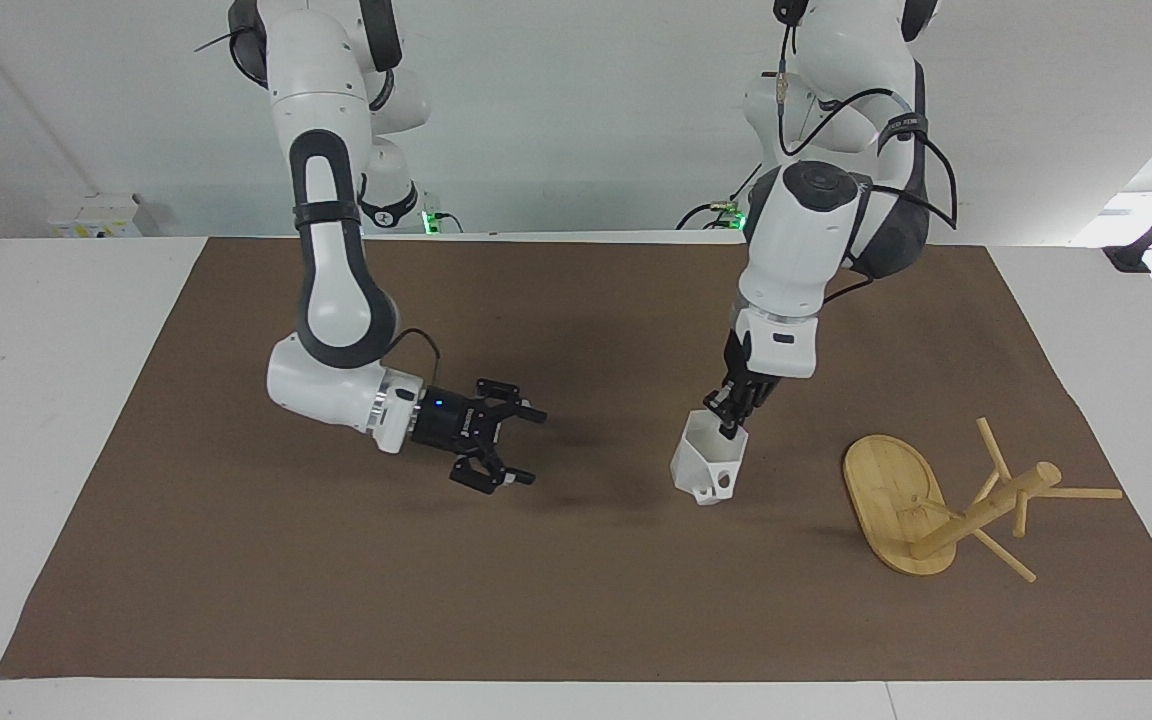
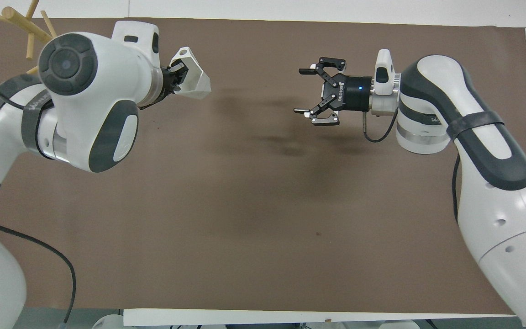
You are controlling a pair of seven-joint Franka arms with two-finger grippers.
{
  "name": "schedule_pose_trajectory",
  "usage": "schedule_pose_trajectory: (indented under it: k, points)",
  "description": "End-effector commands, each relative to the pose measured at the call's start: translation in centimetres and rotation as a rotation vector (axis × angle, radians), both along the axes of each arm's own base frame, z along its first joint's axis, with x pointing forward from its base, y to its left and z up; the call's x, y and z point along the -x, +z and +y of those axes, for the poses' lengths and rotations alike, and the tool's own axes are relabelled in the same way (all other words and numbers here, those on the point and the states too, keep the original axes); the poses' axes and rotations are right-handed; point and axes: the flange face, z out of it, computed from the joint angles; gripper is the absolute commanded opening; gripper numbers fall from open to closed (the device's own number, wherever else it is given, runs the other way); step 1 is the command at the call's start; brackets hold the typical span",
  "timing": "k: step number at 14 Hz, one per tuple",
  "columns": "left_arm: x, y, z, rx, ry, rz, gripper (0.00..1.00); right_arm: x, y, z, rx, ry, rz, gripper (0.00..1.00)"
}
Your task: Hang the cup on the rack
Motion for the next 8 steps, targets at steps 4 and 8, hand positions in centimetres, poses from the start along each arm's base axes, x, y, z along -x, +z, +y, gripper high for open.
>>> schedule_pose_trajectory:
  k: [4, 8]
  points:
    - [9.4, -5.0, 8.1, 0.168, 0.019, -0.409, 0.00, 2.3, 10.7, -6.3, 0.405, 0.012, 0.092, 1.00]
    - [8.5, -6.3, 11.2, 0.202, 0.080, -0.541, 0.00, 4.0, 14.3, -8.8, 0.570, -0.036, 0.215, 1.00]
